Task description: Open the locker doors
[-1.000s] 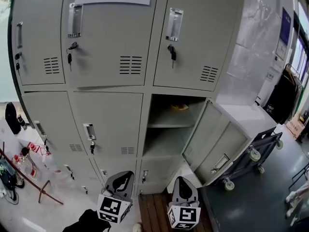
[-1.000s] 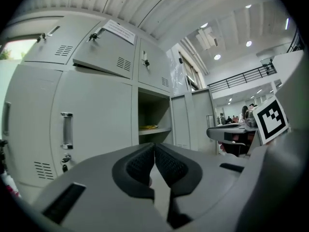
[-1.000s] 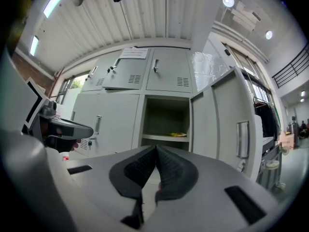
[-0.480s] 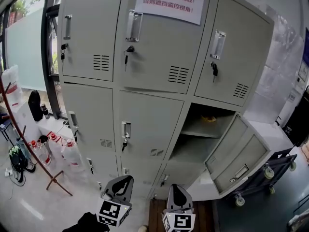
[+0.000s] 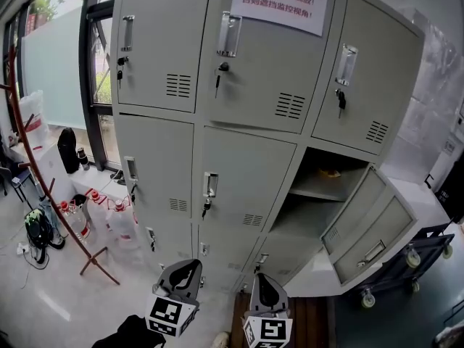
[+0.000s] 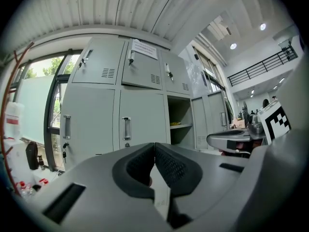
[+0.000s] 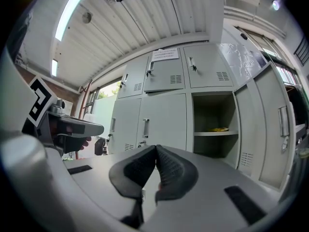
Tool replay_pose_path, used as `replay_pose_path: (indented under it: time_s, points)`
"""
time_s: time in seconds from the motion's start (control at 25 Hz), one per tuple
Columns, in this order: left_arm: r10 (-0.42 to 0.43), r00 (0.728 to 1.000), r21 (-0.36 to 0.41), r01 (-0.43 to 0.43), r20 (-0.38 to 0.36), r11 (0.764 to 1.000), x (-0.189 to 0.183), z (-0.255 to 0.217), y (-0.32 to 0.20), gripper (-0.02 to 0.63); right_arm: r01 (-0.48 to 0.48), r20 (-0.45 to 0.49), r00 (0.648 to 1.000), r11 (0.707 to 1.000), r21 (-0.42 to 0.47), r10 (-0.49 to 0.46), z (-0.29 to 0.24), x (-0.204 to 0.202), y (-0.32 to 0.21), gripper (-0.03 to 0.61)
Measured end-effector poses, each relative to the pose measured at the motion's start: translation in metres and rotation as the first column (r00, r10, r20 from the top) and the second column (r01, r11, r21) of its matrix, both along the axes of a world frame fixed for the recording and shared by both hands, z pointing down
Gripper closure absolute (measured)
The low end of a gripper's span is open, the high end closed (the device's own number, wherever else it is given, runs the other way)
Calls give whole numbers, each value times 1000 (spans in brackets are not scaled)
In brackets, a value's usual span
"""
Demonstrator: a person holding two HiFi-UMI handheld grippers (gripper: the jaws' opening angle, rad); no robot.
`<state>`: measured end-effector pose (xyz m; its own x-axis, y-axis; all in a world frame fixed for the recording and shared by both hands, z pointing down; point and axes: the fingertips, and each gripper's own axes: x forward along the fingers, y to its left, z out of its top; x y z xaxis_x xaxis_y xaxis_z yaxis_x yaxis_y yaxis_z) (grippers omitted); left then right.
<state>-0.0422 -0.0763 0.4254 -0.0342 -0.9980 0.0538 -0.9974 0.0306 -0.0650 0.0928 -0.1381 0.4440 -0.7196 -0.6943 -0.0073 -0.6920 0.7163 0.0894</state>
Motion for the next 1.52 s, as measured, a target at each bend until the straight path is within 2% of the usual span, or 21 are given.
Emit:
replay_pose_path:
  time_s: [0.44,0.76,1.12,1.52]
  points:
    - [-6,1000,-2,6,5,1000,-7,-1,-17,589,30,8,1000,1000,3,-30,-5,-18,-16,562]
    - [-119,993,-6,119,5,993,-47,-7,-39,589,142,12,990,990,12,-142,-14,-67,-53,563]
    - [-289,957,-4,289,8,957,-94,-12,-53,589,314,19,949,949,18,-314,-23,-133,-84,563]
    - [-396,918,2,396,4,918,-142,-13,-51,589,393,34,919,919,24,-394,-32,-194,-102,562]
